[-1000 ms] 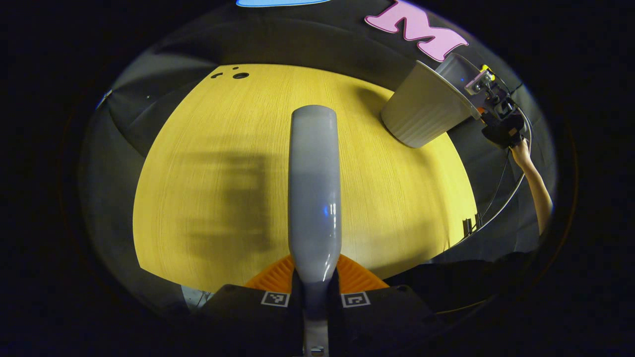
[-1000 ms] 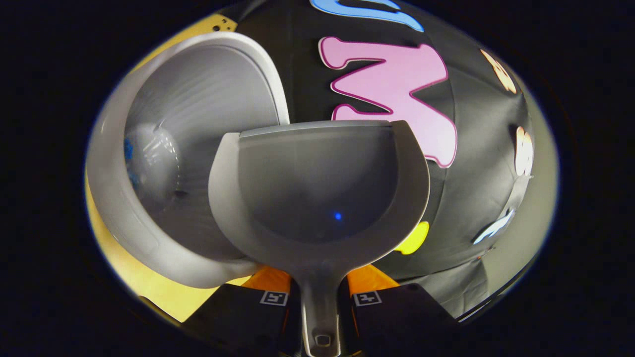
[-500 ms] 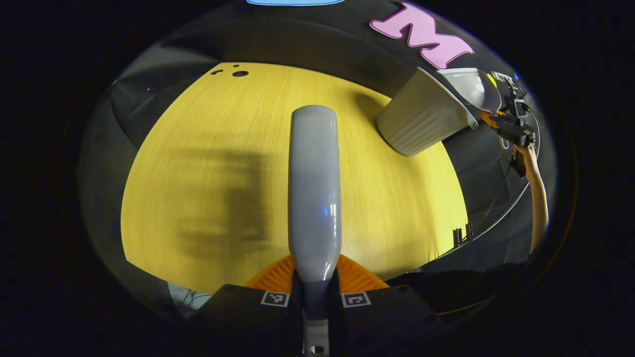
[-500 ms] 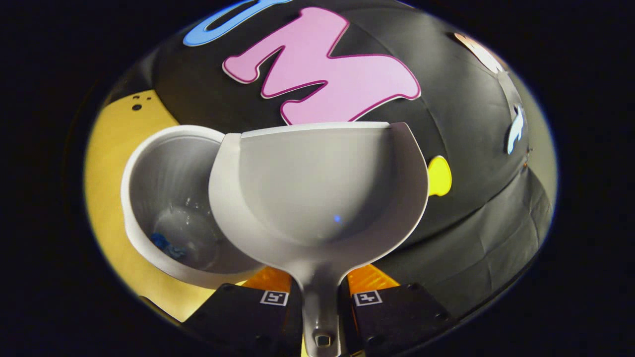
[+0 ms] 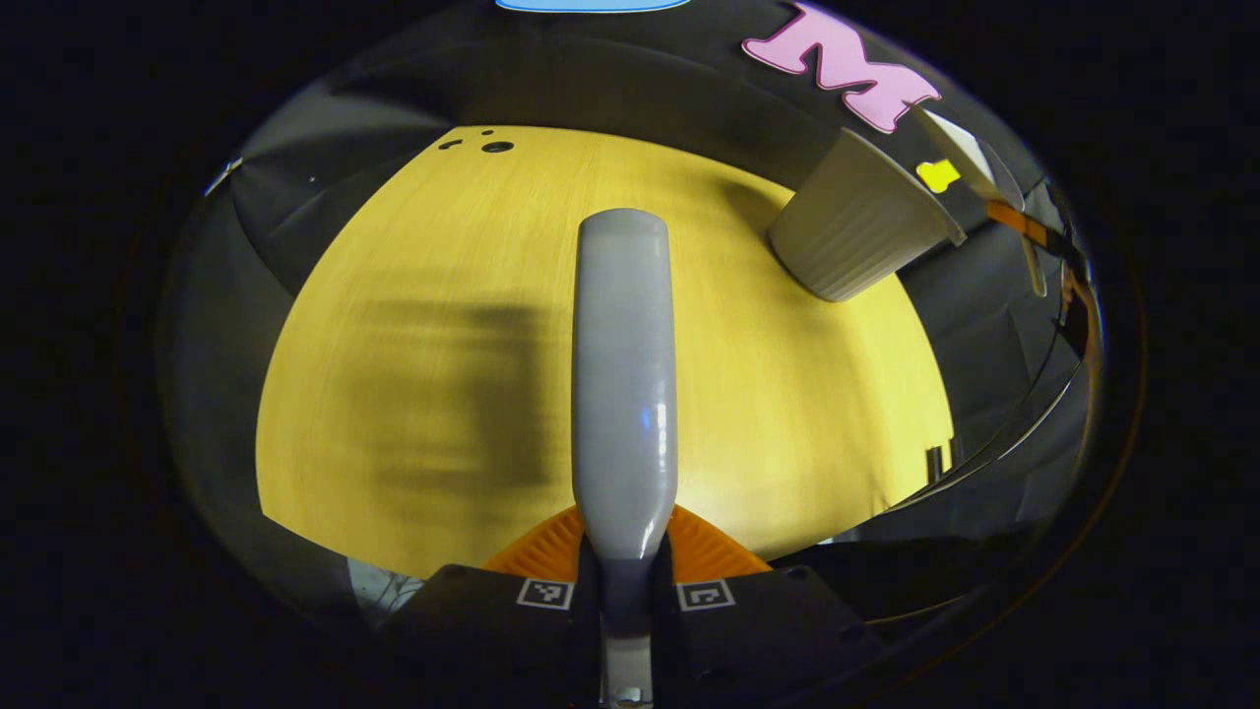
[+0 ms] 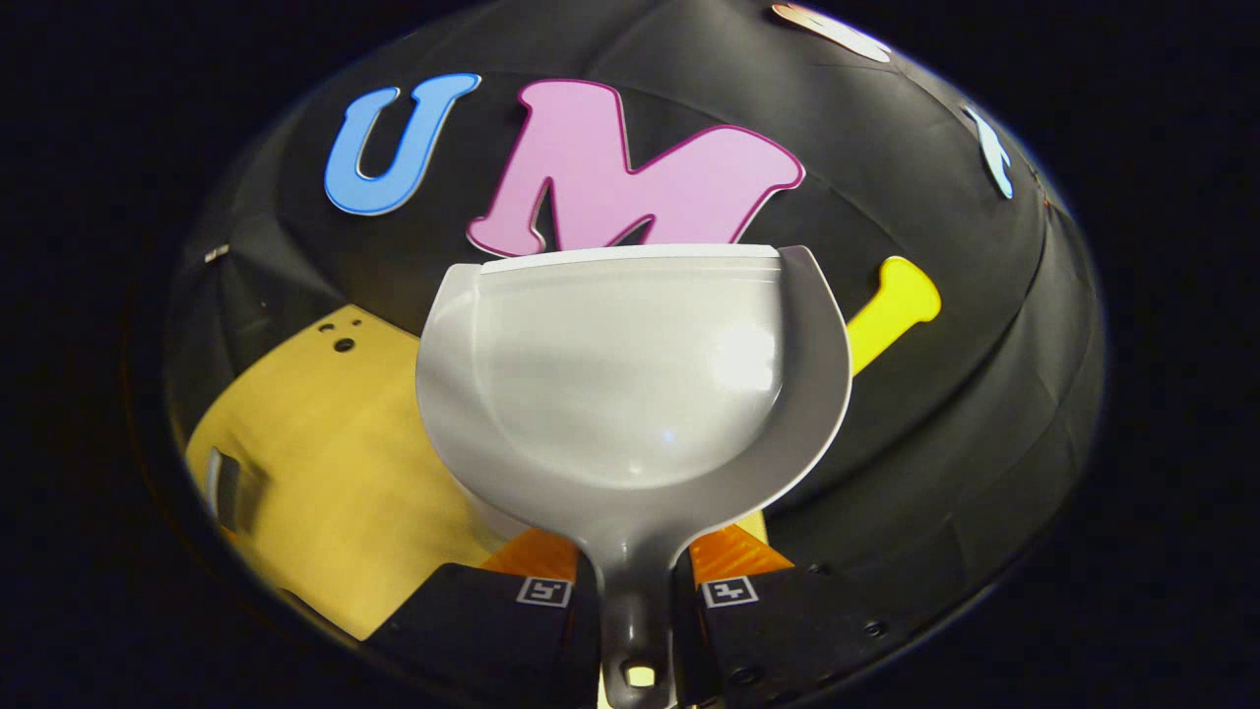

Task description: Pick up the small broom and dustpan from the desktop, sweep the trash into the dustpan with the broom, and then empty the trash into the garbage bin.

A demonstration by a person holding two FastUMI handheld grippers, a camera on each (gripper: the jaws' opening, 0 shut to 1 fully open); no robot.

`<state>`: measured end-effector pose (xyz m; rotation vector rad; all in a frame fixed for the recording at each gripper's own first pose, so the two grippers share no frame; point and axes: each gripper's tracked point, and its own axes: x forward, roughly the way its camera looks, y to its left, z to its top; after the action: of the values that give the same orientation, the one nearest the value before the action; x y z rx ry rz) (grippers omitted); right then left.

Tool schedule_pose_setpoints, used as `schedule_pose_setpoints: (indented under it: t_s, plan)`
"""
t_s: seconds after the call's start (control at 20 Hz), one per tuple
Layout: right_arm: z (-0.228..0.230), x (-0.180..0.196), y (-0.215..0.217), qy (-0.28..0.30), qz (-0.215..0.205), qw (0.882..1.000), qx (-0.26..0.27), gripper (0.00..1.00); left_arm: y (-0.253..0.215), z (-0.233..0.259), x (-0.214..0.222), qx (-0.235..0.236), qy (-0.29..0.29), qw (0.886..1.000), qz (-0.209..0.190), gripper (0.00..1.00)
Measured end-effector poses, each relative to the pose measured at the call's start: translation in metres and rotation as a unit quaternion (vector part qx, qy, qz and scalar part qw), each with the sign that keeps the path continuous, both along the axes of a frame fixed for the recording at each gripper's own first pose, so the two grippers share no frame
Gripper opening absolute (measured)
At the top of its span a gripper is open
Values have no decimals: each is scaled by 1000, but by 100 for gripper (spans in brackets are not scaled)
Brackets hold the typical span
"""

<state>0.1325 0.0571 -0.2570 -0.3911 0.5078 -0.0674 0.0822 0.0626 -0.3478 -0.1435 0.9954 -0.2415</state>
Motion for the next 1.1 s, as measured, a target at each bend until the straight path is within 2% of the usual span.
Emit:
schedule_pose_setpoints:
  t_s: [0.05,0.1,0.15,0.2,0.25,0.5,0.65,0.8,0.9,0.95,1.0,1.1]
  plan:
    - [-3,-6,18,11,10,1000,25,33,-1,1,0,3,0,1000,5,24]
    - [-9,-12,37,25,19,998,56,37,-1,1,-1,3,2,1000,10,24]
    - [-14,-19,55,36,27,995,92,33,-2,3,-1,2,5,1000,16,24]
    - [-17,-30,75,50,34,991,119,37,-4,5,-3,0,8,1000,20,24]
    - [-20,-36,90,60,43,988,133,33,-4,8,-4,-3,11,1000,25,24]
    - [-44,-75,152,102,84,980,149,33,-7,16,-4,-11,20,999,43,24]
    - [-90,-110,189,148,91,971,162,33,-10,17,-3,-9,22,998,54,24]
    - [-150,-148,205,217,94,957,169,33,-12,16,-4,-3,26,998,64,24]
    - [-182,-165,206,253,80,947,180,33,-12,11,-3,3,33,997,63,24]
    - [-194,-171,200,263,73,946,174,27,-11,9,-3,10,37,997,59,24]
    - [-207,-180,195,274,68,945,166,33,-9,10,-4,19,41,997,55,24]
    - [-231,-192,190,297,54,938,168,33,-6,12,-6,33,48,997,48,24]
